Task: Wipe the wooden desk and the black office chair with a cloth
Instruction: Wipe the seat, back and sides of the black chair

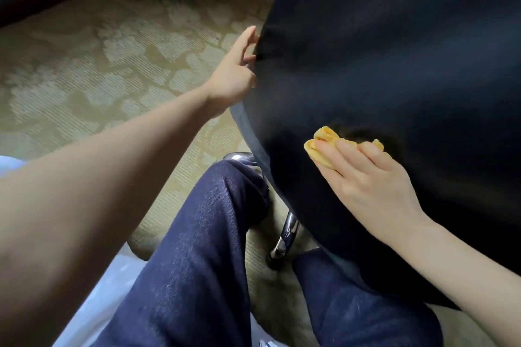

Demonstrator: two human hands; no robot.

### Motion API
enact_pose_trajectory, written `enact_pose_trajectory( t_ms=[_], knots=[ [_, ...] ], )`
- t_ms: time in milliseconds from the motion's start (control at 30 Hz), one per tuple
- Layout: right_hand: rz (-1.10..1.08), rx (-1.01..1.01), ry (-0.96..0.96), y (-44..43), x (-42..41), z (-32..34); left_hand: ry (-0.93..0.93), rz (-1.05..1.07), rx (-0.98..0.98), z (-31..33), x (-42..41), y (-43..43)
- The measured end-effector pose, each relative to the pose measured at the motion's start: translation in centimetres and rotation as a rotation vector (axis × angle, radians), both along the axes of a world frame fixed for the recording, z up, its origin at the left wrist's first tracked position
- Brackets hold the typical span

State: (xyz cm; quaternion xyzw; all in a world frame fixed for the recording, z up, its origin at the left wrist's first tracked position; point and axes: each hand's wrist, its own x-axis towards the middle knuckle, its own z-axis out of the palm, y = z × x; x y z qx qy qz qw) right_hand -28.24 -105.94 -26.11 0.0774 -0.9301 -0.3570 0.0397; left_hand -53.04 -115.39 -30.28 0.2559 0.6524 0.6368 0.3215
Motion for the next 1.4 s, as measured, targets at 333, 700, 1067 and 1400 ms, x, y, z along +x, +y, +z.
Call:
enact_pose_trajectory(
  t_ms=[333, 700, 1067, 1400],
  knots=[
    [-0.124, -0.043, 0.025, -1.5, -10.2, -0.5, 0.006, -0.089, -0.016, 0.3, -4.4, 0.5],
    [-0.139, 0.021, -0.217, -2.3, -18.3, -8.0, -0.008, -0.170, 0.003, -0.2, -4.7, -0.9],
    [0.016, 0.058, -0.499, -2.1, -14.2, -13.8, -0.101, -0.104, 0.056, -0.9, -1.4, -2.1],
    [0.069, 0.019, -0.676, -0.3, -4.7, -9.8, -0.116, -0.088, 0.019, -0.4, -1.2, -2.7]
  ],
)
